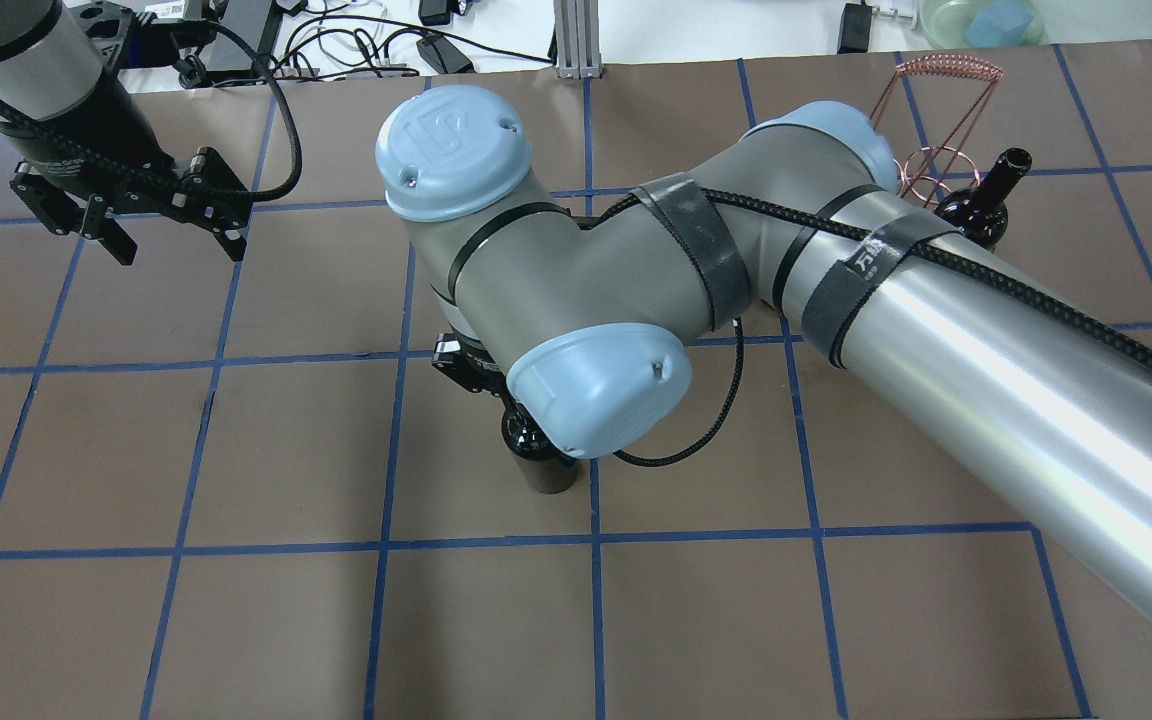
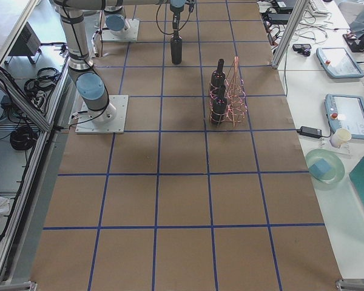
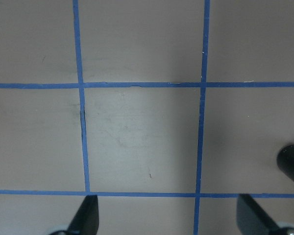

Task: Place wine into wine basket
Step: 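Close the right gripper on the bottle neck and lift it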

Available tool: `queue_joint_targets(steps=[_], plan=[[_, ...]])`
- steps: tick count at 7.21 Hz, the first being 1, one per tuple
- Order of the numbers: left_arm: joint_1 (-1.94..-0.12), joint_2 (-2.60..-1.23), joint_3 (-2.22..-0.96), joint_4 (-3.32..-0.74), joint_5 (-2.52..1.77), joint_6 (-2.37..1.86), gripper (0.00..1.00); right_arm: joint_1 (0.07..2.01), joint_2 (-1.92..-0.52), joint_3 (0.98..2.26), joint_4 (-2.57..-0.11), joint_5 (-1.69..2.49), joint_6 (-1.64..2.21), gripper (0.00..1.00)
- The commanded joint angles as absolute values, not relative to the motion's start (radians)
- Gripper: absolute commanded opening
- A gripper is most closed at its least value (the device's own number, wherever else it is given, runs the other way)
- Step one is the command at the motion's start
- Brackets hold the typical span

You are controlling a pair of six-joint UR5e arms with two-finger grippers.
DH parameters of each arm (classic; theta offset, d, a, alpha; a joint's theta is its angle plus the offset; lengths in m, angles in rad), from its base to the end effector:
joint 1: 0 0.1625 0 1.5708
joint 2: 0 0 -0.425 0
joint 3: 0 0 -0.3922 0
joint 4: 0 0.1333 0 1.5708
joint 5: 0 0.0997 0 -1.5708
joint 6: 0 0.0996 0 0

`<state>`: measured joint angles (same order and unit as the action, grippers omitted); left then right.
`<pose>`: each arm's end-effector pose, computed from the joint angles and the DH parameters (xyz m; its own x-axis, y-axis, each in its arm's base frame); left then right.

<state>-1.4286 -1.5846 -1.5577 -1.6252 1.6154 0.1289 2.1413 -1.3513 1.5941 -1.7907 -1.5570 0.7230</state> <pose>-0.0578 -0.5054 0.4823 -0.9993 -0.0109 -0.0371 -0.0132 0.9981 0.0604 0.4215 -0.4075 0.3812 -0.9884 0.1520 0.0048 0.1521 0.9880 0.0263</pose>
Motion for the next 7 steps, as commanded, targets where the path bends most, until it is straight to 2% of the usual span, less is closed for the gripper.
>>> queue_joint_targets(steps=[1,4,7], plan=[[-1.431,-1.583,-1.562,-1.631,1.615,0.129,1.0,2.128,-1.383,1.589,-1.783,-1.56,0.718,0.22],[-1.43,-1.582,-1.565,-1.647,1.612,0.129,1.0,1.998,-1.494,1.601,-1.624,-1.577,0.507,0.18],[-1.43,-1.58,-1.565,-1.649,1.614,0.129,1.0,1.692,-1.615,1.601,-1.49,-1.604,0.083,0.17]])
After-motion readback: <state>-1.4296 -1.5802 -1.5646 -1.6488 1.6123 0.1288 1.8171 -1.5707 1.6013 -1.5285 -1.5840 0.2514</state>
